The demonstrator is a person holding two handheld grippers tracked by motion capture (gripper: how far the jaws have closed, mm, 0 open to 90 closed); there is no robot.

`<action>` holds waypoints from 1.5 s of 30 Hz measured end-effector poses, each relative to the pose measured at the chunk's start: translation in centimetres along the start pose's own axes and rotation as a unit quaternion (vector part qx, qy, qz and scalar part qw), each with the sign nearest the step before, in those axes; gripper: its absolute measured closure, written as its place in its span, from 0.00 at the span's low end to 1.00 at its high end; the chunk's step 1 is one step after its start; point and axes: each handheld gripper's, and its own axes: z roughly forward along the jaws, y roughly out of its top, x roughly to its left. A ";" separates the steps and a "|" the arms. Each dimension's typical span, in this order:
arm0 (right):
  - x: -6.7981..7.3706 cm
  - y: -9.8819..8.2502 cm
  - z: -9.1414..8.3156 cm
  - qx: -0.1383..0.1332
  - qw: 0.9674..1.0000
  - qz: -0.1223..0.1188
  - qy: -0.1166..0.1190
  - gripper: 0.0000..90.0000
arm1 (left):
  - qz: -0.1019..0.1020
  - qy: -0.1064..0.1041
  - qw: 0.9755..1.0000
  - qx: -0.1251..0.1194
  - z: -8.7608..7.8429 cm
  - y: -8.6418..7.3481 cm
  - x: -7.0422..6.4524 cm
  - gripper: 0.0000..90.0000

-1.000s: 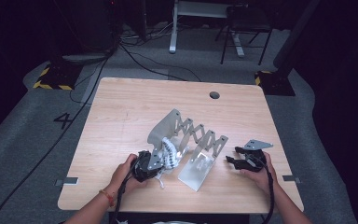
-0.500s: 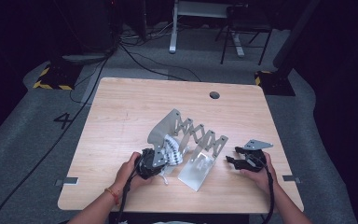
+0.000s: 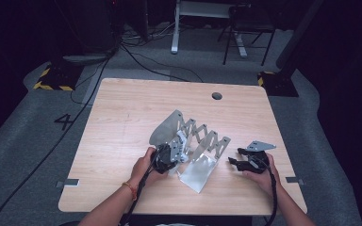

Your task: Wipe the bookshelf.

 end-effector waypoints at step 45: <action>0.0 0.0 0.0 -0.001 1.000 0.000 0.001 0.41 | 0.000 -0.009 0.995 -0.097 -4.3 2.7 0.8 0.85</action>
